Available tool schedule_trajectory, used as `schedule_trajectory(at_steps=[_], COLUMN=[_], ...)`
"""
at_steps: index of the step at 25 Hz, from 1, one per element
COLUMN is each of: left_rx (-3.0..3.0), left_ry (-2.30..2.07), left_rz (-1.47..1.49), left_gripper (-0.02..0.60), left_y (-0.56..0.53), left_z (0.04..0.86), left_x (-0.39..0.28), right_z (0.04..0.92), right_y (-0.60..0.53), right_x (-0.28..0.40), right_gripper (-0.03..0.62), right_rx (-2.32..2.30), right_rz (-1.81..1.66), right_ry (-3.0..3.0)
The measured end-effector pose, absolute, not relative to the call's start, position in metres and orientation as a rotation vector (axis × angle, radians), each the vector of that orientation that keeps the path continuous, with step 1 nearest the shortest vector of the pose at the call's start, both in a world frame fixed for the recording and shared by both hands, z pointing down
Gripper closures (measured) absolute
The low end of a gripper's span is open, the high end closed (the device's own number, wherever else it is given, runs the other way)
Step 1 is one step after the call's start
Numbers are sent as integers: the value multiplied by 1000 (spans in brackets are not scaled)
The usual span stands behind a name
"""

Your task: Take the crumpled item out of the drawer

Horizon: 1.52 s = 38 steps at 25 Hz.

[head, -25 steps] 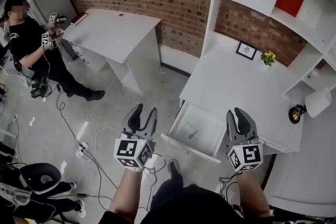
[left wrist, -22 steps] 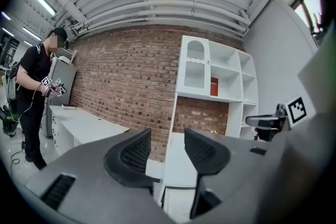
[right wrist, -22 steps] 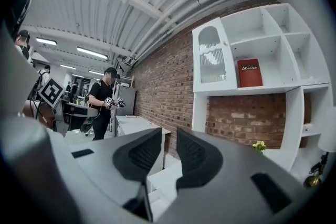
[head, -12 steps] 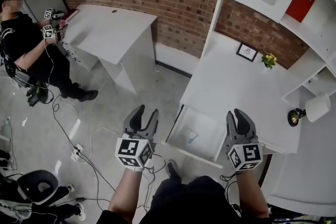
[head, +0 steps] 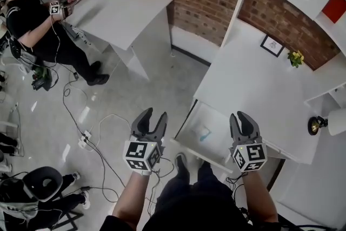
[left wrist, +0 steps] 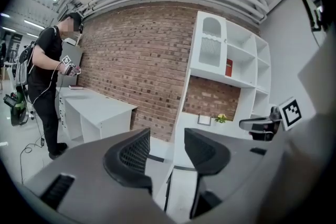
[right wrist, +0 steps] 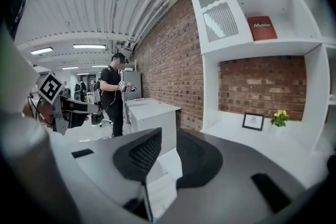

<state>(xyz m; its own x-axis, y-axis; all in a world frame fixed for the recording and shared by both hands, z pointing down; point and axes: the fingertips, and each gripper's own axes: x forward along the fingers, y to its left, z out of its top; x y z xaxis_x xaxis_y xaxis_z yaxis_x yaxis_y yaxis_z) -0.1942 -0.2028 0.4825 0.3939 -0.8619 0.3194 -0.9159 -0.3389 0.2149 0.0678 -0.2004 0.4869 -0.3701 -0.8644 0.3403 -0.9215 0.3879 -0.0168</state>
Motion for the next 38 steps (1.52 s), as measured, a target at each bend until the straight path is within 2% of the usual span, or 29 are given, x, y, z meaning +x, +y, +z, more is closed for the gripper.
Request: schedule_trajectory(at_steps=[11, 21, 27, 38], left_rx=[2169, 2056, 2015, 1956], left_ry=[-1556, -1411, -1385, -1347], left_rz=[340, 495, 513, 563], left_gripper=[387, 387, 387, 387], left_y=[-200, -185, -180, -167], left_z=[547, 638, 661, 692], left_x=[-166, -149, -144, -151], right_z=[581, 711, 802, 894], right_y=[-208, -197, -169, -147], right_x=[33, 19, 11, -3], right_gripper=[517, 514, 513, 510], right_rx=[1244, 956, 737, 557], right_rz=[442, 576, 552, 578], right_ry=[-2464, -2319, -2173, -2050])
